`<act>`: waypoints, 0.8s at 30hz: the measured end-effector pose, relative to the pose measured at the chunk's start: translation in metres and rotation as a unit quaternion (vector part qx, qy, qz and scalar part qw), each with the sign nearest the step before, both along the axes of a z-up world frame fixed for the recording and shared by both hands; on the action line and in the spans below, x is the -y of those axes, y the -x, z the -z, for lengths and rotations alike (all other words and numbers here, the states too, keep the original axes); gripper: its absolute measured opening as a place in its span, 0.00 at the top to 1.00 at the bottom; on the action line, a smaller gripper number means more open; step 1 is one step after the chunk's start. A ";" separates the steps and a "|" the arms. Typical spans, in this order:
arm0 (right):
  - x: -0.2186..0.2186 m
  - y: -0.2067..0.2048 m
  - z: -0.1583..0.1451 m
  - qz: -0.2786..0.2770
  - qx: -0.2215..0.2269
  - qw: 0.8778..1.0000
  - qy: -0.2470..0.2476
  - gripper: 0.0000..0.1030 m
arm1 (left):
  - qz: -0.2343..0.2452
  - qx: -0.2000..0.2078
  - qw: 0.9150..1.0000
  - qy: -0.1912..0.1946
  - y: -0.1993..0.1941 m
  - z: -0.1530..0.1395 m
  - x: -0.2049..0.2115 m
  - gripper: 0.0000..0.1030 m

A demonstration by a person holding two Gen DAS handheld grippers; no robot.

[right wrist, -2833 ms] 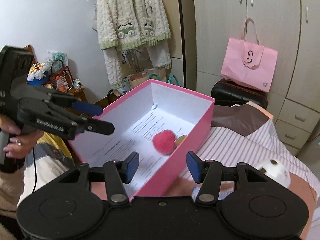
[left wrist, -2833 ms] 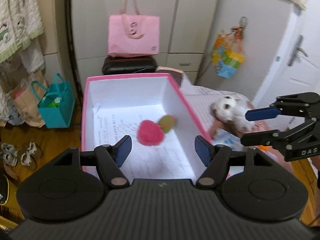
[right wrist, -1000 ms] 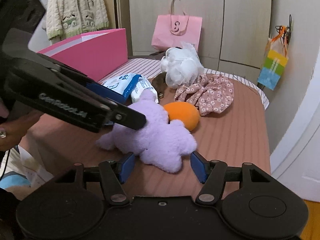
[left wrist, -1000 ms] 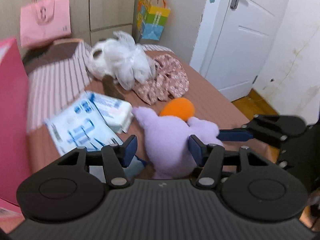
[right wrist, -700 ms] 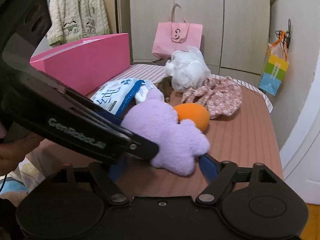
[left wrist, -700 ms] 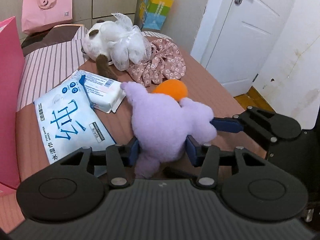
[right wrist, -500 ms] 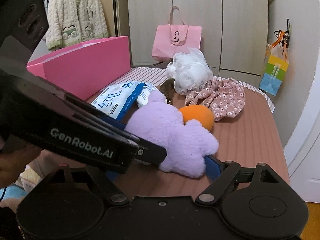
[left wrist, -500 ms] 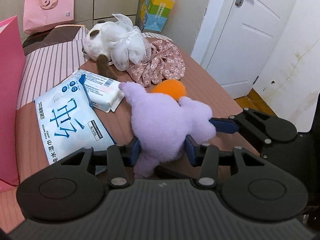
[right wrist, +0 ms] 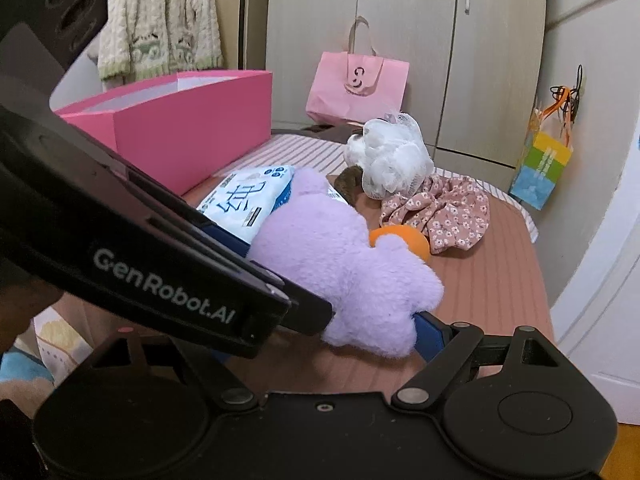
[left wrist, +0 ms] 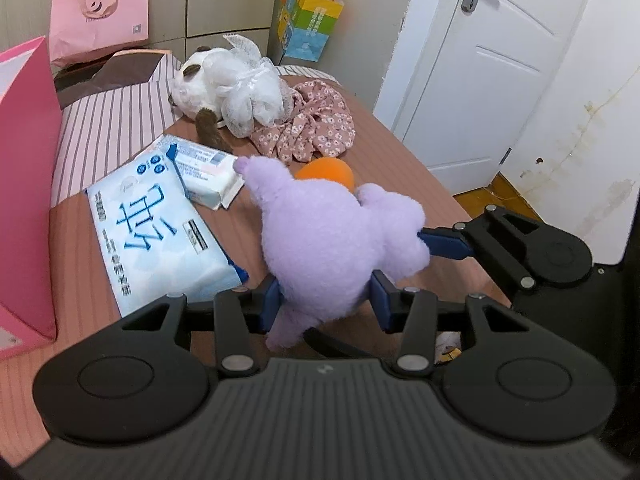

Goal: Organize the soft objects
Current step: 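Lift the lavender bunny with the left tool over the pink box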

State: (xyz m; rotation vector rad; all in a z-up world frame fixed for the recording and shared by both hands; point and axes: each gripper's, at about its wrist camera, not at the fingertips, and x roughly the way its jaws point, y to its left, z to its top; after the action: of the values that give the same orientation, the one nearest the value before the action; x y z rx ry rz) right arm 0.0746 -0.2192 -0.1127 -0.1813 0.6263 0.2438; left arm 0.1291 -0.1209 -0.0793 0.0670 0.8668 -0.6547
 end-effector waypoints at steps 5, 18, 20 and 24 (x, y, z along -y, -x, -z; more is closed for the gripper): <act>-0.011 0.008 -0.005 -0.005 -0.007 1.000 0.016 0.14 | -0.001 -0.010 1.000 -0.005 0.008 -0.004 -0.008 0.56; -0.043 0.027 -0.035 -0.078 -0.028 0.996 0.026 0.16 | -0.034 -0.029 0.999 0.002 0.041 -0.032 -0.057 0.57; -0.054 0.032 -0.041 -0.096 -0.022 0.995 0.027 0.16 | -0.050 -0.029 0.998 0.001 0.048 -0.037 -0.069 0.57; -0.074 0.036 -0.051 -0.132 -0.019 0.991 0.019 0.16 | -0.077 -0.020 0.997 -0.005 0.062 -0.051 -0.093 0.57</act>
State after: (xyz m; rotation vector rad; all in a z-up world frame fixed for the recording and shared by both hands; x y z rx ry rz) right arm 0.0391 -0.1448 -0.0618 -0.2969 0.6456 0.4928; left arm 0.0673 -0.0279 -0.0287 -0.0044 0.9034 -0.5097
